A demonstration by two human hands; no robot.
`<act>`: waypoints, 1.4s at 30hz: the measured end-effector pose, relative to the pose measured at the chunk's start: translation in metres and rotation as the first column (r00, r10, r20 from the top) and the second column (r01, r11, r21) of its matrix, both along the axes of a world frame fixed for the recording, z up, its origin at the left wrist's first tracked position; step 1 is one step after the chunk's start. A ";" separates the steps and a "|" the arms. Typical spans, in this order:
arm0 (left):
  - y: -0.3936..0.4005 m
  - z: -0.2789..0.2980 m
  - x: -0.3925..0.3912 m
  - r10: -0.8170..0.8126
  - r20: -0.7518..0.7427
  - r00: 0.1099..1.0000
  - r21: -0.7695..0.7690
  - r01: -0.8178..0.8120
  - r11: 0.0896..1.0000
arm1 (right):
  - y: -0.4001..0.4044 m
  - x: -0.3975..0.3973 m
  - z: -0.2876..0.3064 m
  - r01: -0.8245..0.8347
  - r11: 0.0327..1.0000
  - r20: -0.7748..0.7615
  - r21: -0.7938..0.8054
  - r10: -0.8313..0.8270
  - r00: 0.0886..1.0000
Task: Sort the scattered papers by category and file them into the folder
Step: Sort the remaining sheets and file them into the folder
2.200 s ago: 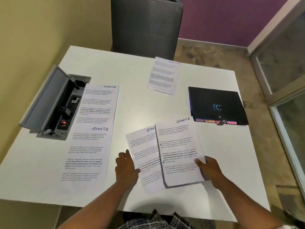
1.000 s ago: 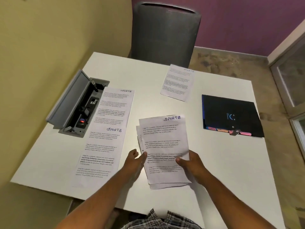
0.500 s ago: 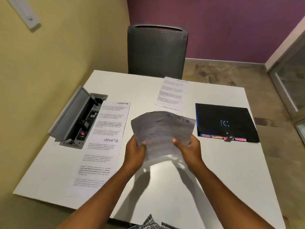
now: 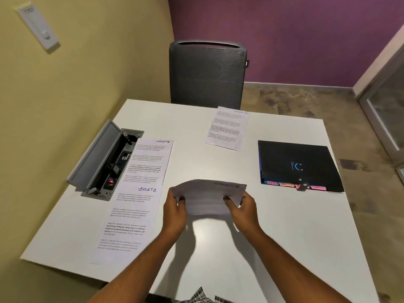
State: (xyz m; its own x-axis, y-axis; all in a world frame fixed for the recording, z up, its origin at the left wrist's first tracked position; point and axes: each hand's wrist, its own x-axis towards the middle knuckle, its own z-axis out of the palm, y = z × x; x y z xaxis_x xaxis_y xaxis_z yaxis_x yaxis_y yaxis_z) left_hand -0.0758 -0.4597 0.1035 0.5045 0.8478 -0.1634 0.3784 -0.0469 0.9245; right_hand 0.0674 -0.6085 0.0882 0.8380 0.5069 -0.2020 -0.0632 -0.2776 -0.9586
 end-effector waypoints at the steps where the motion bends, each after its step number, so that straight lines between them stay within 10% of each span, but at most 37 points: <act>1: 0.000 -0.002 -0.001 -0.021 -0.011 1.000 0.013 0.021 1.000 | -0.001 -0.001 -0.001 -0.013 1.000 -0.003 -0.006 0.013 1.000; 26: 0.077 -0.037 -0.055 -0.129 -0.333 0.934 -0.065 0.113 0.991 | 0.014 -0.011 -0.028 0.007 0.970 -0.078 -0.242 -0.027 0.997; 42: 0.204 -0.110 -0.182 -0.131 -0.819 0.559 -0.041 0.170 0.985 | 0.098 -0.092 -0.060 0.132 0.877 -0.277 -0.462 -0.284 0.918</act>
